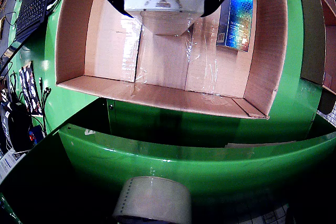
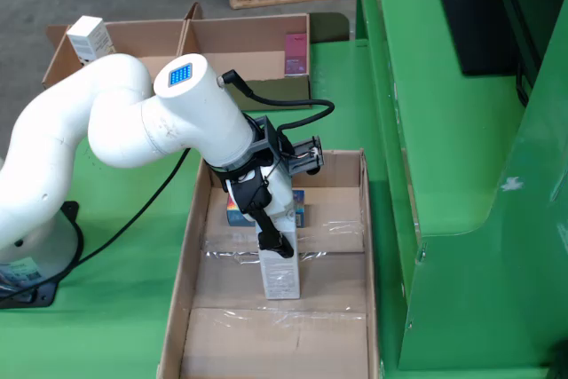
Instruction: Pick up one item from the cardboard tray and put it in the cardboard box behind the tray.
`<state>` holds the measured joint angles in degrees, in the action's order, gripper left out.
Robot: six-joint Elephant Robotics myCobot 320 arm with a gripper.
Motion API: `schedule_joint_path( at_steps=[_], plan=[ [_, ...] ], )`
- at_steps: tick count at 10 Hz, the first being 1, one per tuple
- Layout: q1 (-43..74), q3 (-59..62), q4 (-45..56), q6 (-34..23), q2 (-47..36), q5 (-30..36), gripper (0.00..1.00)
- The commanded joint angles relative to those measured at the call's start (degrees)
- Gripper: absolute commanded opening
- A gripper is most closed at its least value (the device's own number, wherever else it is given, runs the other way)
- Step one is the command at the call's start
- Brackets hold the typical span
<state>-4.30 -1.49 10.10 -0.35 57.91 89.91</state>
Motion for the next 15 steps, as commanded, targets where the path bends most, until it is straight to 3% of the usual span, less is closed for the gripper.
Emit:
schedule_joint_path(
  at_steps=[1, 4, 15],
  plan=[
    [-0.3, 1.5, -0.5, 0.0, -2.3, 0.2, 0.00],
    [-0.3, 1.5, -0.5, 0.0, -2.3, 0.2, 0.00],
    [-7.3, 1.5, 1.4, 0.8, -19.9, -5.7, 0.00]
  ],
)
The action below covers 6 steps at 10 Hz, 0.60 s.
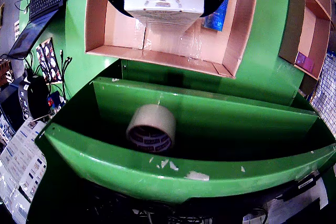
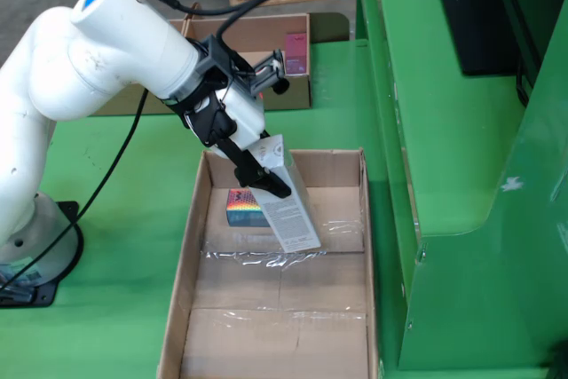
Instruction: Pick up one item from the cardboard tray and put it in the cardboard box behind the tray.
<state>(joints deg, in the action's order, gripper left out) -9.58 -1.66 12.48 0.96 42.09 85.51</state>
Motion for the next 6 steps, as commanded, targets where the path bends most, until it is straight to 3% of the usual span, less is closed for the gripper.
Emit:
schedule_joint_path(
  at_steps=[1, 6],
  plan=[
    [-2.7, 1.7, 1.6, -0.4, -6.9, -1.7, 0.00],
    [-7.4, 1.7, 10.2, 1.1, -13.2, -2.4, 0.00]
  ],
)
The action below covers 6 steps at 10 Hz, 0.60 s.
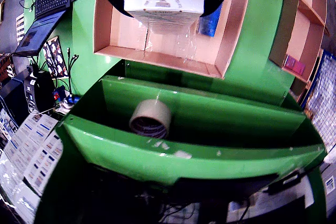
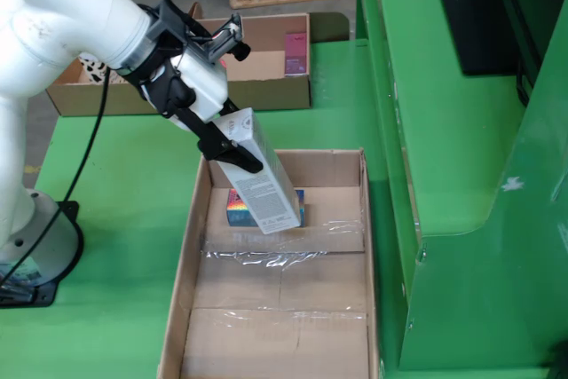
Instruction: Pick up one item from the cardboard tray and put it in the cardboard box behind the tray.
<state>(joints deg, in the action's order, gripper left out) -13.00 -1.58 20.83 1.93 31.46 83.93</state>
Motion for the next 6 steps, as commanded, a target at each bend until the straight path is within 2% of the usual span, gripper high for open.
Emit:
schedule_joint_path(
  at_steps=[1, 2, 6],
  plan=[
    [-3.9, 1.6, 1.9, 0.2, -2.6, -0.8, 0.00],
    [-9.2, -4.0, 2.4, 0.1, -6.5, -2.1, 0.00],
    [-31.7, -34.2, -6.9, -2.7, -22.4, -6.7, 0.00]
  ],
)
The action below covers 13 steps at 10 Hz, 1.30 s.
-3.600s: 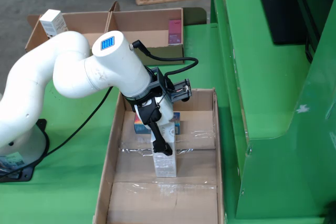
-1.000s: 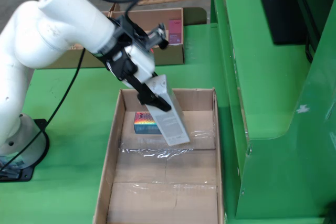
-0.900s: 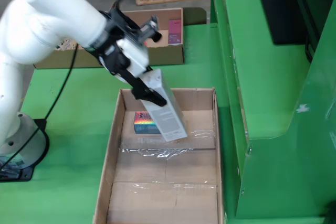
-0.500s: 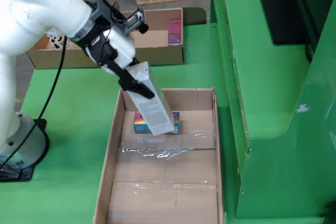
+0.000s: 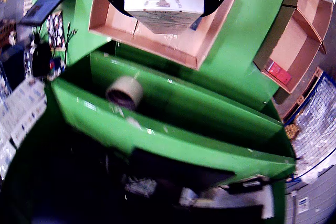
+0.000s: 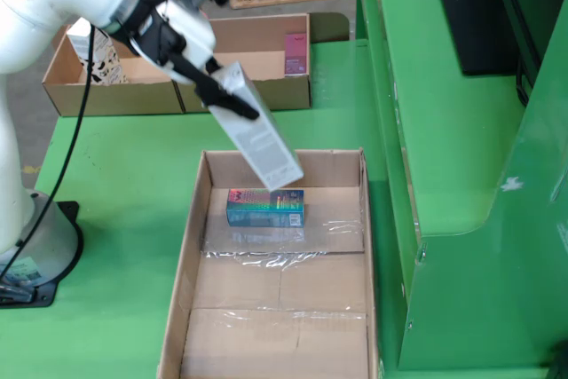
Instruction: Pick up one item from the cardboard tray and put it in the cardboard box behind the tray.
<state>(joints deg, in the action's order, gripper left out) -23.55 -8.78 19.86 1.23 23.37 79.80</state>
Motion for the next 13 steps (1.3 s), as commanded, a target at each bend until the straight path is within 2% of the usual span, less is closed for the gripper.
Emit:
schedule_joint_path(
  at_steps=[1, 5, 7, 8, 9, 10, 13],
  plan=[
    [-21.1, -27.0, -5.9, -2.0, -14.3, -2.6, 0.00],
    [-45.0, -53.1, -6.8, -0.1, -34.6, -8.9, 0.00],
    [-58.1, -63.9, -2.7, 4.9, -44.3, -12.3, 0.00],
    [-68.1, -67.7, 3.8, 11.1, -50.0, -14.4, 0.00],
    [-73.0, -68.8, 4.8, 13.6, -49.8, -15.0, 0.00],
    [-81.2, -70.0, 9.8, 19.1, -52.2, -16.0, 0.00],
    [-87.4, -72.7, 10.3, 21.5, -52.4, -15.7, 0.00]
  ],
)
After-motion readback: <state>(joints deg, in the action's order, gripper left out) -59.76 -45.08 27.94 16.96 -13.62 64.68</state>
